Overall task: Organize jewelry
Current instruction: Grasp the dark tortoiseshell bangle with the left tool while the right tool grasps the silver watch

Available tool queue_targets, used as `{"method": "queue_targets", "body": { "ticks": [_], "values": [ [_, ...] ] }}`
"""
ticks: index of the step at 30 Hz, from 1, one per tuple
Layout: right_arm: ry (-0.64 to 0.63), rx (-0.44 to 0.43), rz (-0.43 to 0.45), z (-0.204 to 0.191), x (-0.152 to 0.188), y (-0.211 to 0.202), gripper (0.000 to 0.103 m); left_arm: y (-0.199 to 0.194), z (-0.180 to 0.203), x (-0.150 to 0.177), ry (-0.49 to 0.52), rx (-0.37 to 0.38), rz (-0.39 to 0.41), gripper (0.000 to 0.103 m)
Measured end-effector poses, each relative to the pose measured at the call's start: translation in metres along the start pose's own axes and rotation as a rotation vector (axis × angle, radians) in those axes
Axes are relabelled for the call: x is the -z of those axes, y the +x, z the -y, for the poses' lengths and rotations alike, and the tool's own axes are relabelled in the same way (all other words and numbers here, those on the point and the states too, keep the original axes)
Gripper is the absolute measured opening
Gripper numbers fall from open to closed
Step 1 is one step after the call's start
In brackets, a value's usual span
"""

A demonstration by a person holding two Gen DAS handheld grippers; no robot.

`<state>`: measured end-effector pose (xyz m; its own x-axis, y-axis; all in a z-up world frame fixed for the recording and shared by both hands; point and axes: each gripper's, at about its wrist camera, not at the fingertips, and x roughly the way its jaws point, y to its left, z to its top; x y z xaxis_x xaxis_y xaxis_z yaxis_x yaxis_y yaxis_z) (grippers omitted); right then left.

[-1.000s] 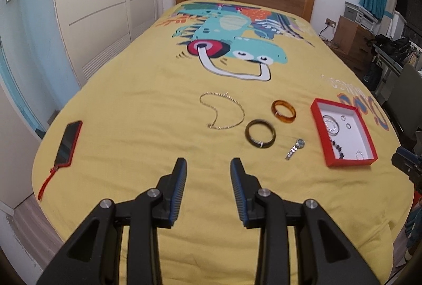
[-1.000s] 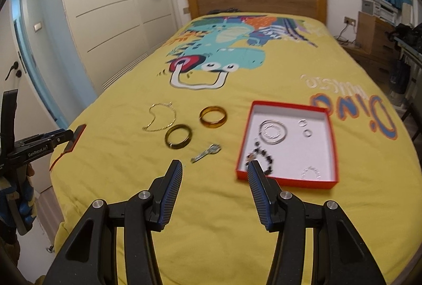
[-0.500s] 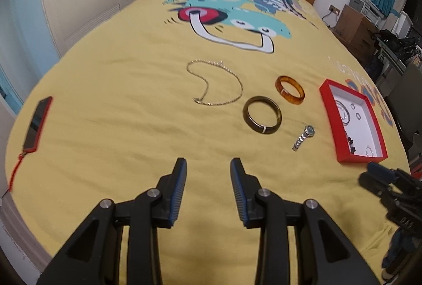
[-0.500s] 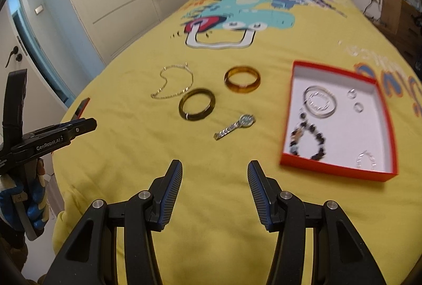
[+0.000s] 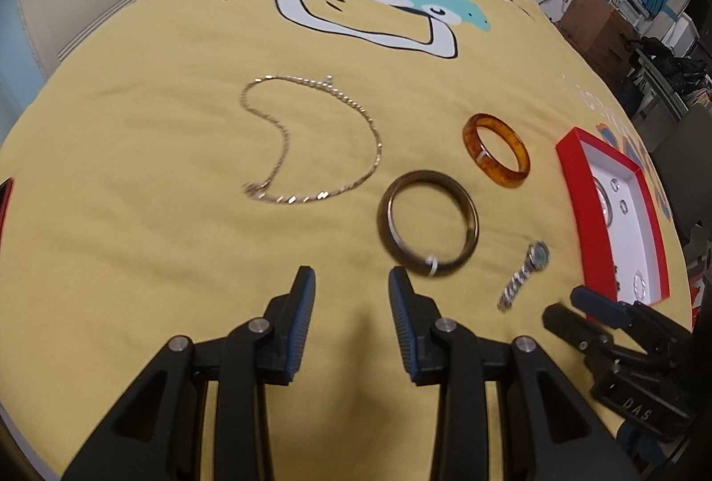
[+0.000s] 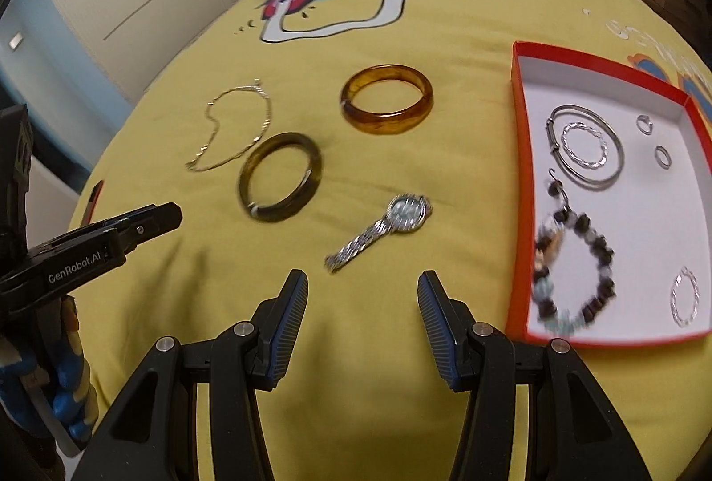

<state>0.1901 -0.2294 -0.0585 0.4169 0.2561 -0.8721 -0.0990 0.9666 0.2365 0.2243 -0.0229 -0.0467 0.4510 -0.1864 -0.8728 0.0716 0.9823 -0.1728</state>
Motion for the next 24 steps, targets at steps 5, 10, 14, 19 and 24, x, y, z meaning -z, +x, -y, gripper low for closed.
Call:
{"method": "queue_targets", "body": {
  "ticks": [5,10,14,19,24],
  "values": [
    [0.008,0.037,-0.016,0.002,-0.015,0.020,0.051,0.026,0.007,-0.014,0.002,0.012,-0.026,0.033],
    [0.018,0.071,-0.020,0.004,-0.025,0.030,0.054,0.048,0.011,-0.023,-0.002,0.012,-0.049,0.033],
    [-0.024,0.119,-0.023,-0.001,-0.027,0.036,0.054,0.057,0.014,-0.024,0.002,-0.004,-0.052,0.033],
    [-0.141,0.193,-0.035,-0.012,-0.021,0.043,0.048,0.061,0.019,-0.023,0.033,-0.038,-0.037,0.025],
    [-0.267,0.242,-0.031,-0.016,-0.015,0.041,0.034,0.060,0.022,-0.018,0.049,-0.054,-0.025,0.009]
  ]
}}
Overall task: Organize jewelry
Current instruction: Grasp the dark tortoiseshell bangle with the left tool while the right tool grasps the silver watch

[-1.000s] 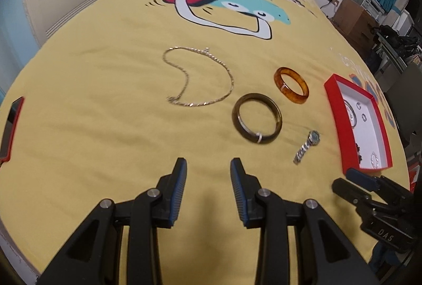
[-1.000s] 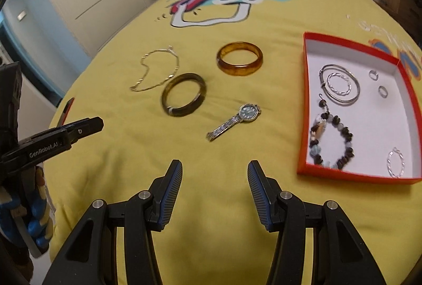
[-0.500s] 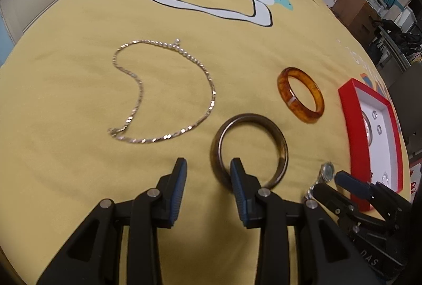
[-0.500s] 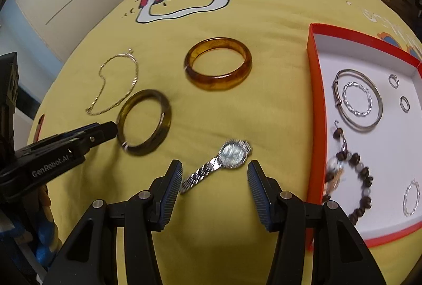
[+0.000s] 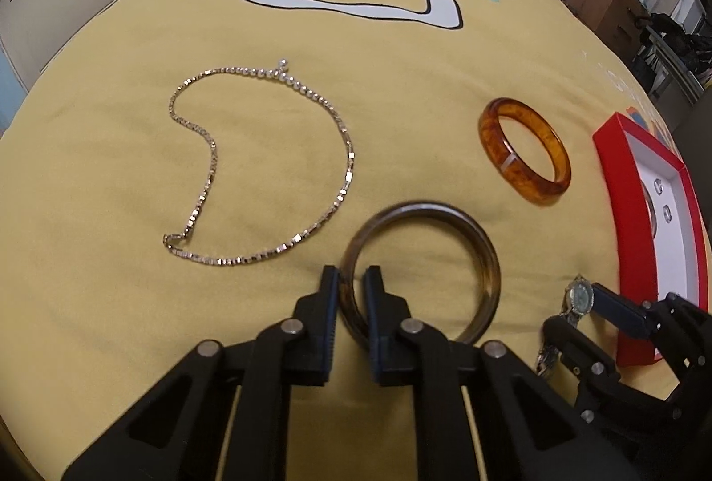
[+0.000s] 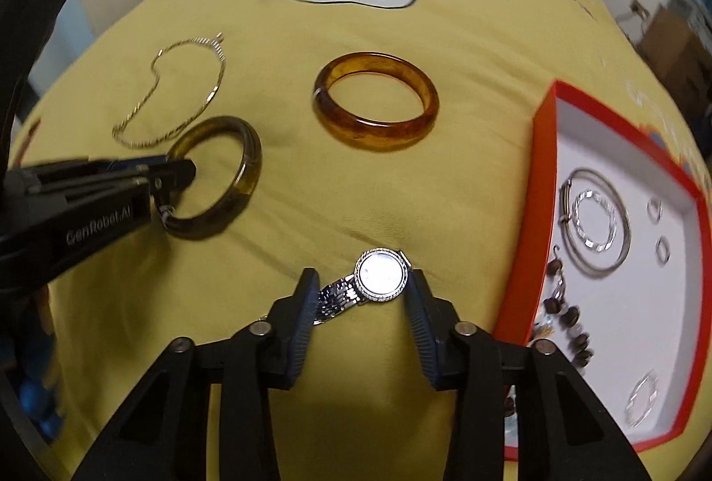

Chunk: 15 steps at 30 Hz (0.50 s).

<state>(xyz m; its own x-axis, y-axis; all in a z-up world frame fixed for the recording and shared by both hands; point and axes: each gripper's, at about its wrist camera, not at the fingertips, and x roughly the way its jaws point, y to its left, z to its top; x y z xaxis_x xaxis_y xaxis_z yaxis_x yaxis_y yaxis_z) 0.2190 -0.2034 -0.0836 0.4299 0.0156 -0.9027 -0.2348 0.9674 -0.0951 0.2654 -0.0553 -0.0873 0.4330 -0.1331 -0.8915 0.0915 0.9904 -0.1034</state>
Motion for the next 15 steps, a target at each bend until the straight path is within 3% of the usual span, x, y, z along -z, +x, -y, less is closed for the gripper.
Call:
{"method": "queue_targets", "body": {
  "ticks": [4,13,15],
  "values": [
    [-0.047,-0.011,0.014,-0.006,0.002,-0.002,0.028,-0.003,-0.002,0.003,-0.004,0.002,0.003,0.008],
    [-0.072,-0.179,0.034,-0.006,0.008,-0.013,0.024,-0.009,-0.006,0.014,-0.036,0.018,0.013,0.008],
    [-0.070,-0.216,0.040,-0.006,0.007,-0.017,0.008,-0.013,-0.008,0.018,-0.038,0.017,0.017,0.008]
  ]
}}
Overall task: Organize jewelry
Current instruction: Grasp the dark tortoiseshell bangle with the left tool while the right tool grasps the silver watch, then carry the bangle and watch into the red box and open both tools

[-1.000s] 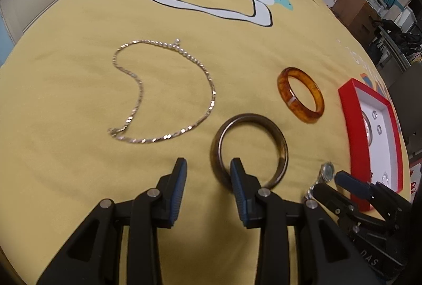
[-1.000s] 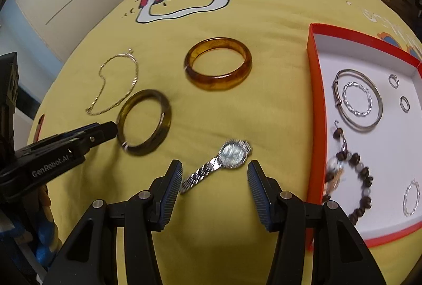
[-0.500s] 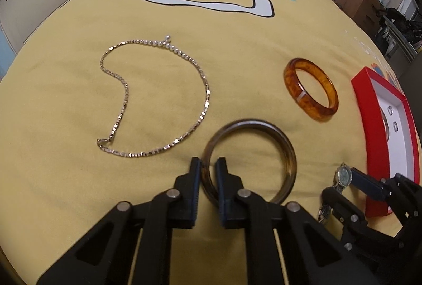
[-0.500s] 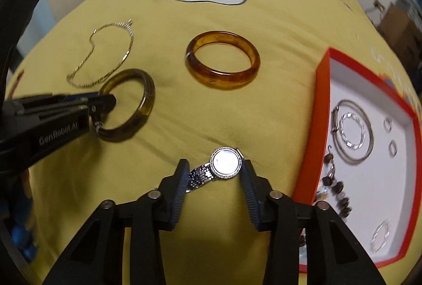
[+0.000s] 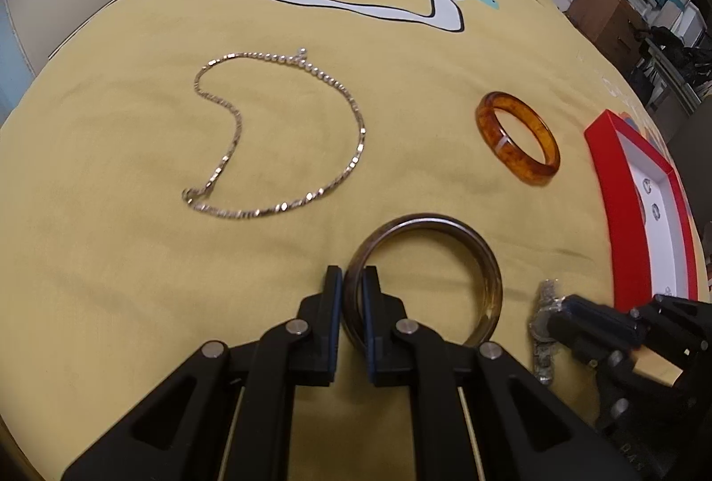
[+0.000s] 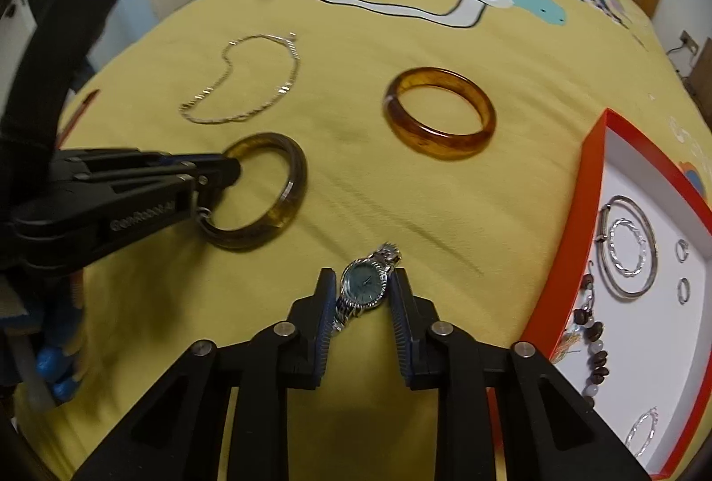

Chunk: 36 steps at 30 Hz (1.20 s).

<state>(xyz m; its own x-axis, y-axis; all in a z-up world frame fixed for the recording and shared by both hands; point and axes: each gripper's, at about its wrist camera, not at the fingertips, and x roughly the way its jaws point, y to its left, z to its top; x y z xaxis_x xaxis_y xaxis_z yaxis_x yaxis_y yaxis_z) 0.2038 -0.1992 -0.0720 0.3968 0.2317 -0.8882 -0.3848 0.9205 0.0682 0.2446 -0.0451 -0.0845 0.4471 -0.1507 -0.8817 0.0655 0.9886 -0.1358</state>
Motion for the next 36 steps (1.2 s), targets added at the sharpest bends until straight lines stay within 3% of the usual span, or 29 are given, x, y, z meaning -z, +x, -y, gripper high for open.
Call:
{"method": "queue_targets", "body": {
  "ticks": [12,22,30,36],
  "values": [
    [0.010,-0.029,0.002,-0.012,0.005,-0.002,0.008,-0.023,-0.017,0.021,-0.019,-0.041,0.008,0.008],
    [0.019,-0.051,0.080,-0.012,0.007,-0.035,0.008,-0.053,-0.019,0.021,-0.011,-0.056,0.061,0.008],
    [0.048,-0.039,0.193,0.006,-0.001,-0.082,0.008,-0.086,0.018,0.001,0.052,-0.007,0.126,0.008],
    [0.090,0.009,0.276,0.042,-0.001,-0.126,0.008,-0.100,0.078,-0.017,0.128,0.064,0.161,0.008]
  ]
}}
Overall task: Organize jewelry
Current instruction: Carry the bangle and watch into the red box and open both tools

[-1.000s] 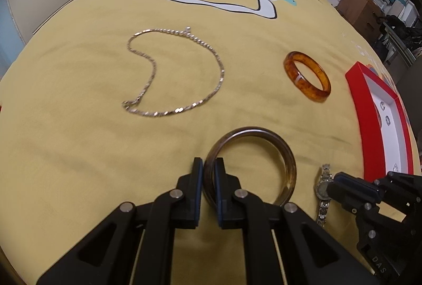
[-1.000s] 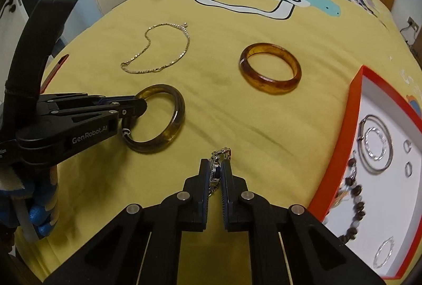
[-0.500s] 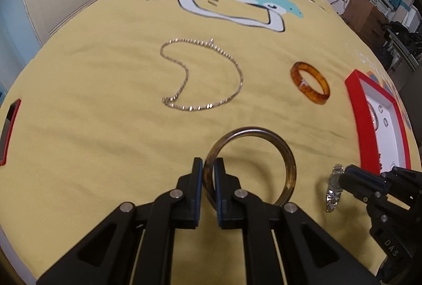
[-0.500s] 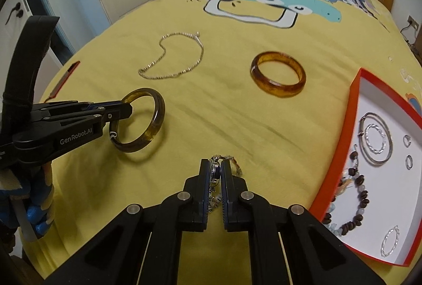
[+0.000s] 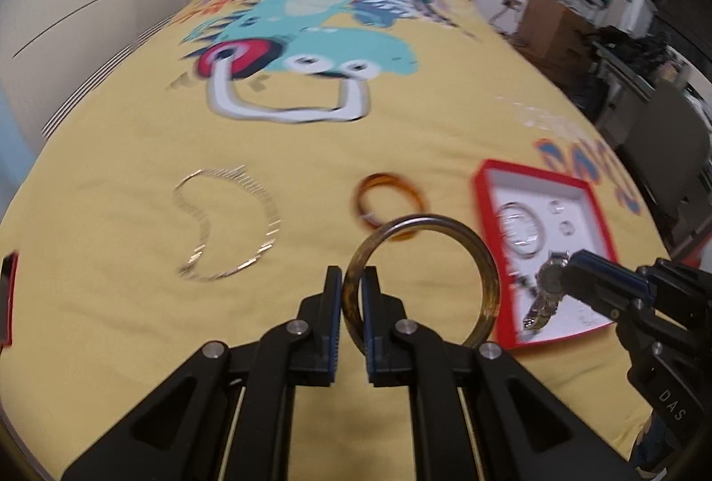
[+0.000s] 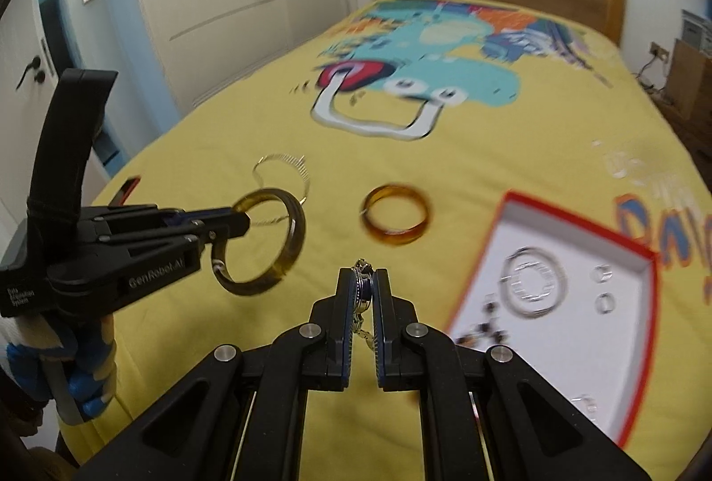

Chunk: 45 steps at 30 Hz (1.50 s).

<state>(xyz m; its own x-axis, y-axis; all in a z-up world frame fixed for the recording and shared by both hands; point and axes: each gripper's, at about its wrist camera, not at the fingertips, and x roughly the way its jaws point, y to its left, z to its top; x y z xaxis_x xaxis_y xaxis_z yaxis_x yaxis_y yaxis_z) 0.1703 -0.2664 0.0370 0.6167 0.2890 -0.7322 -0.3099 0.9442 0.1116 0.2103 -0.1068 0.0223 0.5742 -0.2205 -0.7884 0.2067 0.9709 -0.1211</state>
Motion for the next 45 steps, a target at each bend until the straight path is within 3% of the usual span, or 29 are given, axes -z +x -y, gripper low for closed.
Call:
{"method": "queue_targets", "body": {
  "ticks": [9,18,30,45],
  "values": [
    [0.086,0.113,0.026,0.078,0.010,-0.030,0.008,0.020,0.095,-0.016,0.134,0.073,-0.010,0.008],
    [0.166,0.152,-0.040,0.137,0.041,-0.006,0.008,0.077,0.146,-0.011,0.214,0.056,-0.092,0.008],
    [0.221,0.153,-0.105,0.176,0.061,0.030,0.008,0.128,0.168,0.013,0.282,0.030,-0.196,0.008],
    [0.258,0.209,-0.132,0.183,0.071,0.032,0.011,0.125,0.164,0.014,0.269,0.028,-0.206,0.010]
  ]
}}
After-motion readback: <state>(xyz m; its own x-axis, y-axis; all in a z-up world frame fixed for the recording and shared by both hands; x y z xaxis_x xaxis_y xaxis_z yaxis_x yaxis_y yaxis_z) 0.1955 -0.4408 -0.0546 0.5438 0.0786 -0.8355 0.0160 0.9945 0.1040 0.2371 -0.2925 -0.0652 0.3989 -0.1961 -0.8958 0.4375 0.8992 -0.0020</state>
